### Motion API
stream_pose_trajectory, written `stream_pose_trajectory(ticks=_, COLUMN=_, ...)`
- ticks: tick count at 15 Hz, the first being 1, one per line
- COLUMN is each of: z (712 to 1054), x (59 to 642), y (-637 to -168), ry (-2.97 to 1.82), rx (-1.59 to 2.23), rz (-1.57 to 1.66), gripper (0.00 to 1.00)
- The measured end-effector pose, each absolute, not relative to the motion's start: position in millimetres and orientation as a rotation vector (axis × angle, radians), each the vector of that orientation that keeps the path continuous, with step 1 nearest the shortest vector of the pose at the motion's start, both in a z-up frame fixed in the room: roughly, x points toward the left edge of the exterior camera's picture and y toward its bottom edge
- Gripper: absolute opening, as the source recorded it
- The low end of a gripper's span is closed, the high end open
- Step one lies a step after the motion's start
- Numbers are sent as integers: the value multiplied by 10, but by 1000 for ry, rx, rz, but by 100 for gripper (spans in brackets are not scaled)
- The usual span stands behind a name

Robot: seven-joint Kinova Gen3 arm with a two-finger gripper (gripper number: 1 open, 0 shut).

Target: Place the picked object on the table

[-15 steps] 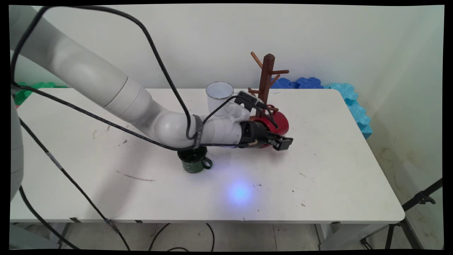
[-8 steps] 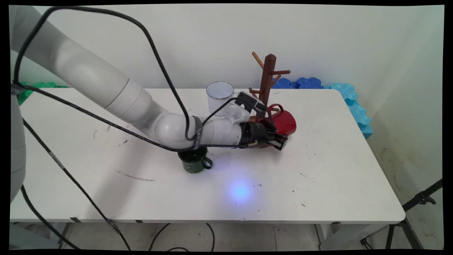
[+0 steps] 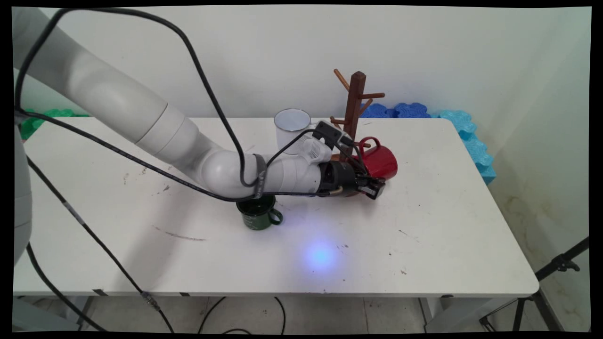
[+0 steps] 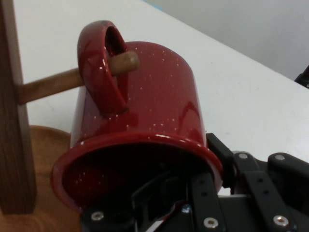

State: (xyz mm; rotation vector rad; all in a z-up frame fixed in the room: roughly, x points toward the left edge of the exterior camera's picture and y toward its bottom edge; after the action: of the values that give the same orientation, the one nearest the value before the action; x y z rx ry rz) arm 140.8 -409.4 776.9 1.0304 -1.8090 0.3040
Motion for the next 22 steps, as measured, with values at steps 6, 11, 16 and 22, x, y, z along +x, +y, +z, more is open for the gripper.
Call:
stream_pose_trajectory(ticks=6, z=7929, x=1409, y=-4020, ry=-1795, rx=991, rz=290, gripper=0)
stream_pose_trajectory(ticks=11, z=8102, x=1437, y=-3883, ry=-1790, rx=963, rz=268, gripper=0)
stream_pose_trajectory(ticks=16, z=8332, x=1511, y=-3701, ry=-1805, rx=936, rz=240, gripper=0)
stream_pose_trajectory(ticks=22, z=8705, x=1726, y=-3540, ry=-1887, rx=906, rz=223, gripper=0)
